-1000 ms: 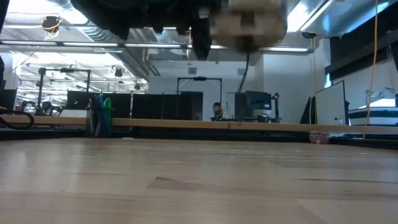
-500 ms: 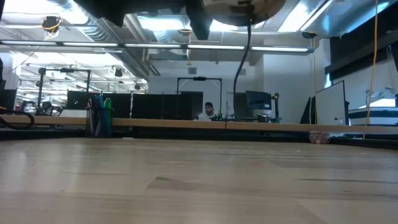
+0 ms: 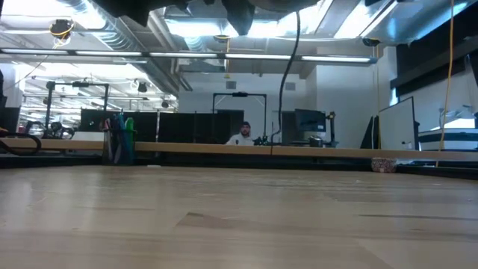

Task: Screw lightbulb
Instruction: Insert the lightbulb into the lamp

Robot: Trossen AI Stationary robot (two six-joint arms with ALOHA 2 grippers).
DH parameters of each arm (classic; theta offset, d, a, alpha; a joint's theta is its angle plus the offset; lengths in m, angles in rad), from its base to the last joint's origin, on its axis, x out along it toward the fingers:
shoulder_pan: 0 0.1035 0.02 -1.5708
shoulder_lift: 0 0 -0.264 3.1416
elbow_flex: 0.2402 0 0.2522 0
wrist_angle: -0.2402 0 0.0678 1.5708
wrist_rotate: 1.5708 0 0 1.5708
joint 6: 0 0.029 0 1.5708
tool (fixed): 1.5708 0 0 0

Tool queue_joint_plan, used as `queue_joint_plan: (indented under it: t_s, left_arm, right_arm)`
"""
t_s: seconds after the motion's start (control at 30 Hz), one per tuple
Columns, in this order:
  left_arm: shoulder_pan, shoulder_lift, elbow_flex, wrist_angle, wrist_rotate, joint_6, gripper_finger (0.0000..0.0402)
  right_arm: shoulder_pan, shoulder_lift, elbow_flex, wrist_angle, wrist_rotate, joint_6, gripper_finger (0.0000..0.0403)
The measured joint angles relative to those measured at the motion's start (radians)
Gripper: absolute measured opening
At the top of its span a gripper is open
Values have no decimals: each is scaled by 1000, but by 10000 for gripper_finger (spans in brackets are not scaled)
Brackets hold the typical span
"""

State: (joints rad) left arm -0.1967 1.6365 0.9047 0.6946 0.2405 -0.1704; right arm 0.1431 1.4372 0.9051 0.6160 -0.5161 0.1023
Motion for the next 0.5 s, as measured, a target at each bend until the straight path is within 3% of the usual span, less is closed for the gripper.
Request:
queue_joint_plan:
  t_s: [0.5]
  left_arm:
    - [1,0,-2,-18,-1,-1,152]
  right_arm:
    - [0,14,0,-51,8,-2,161]
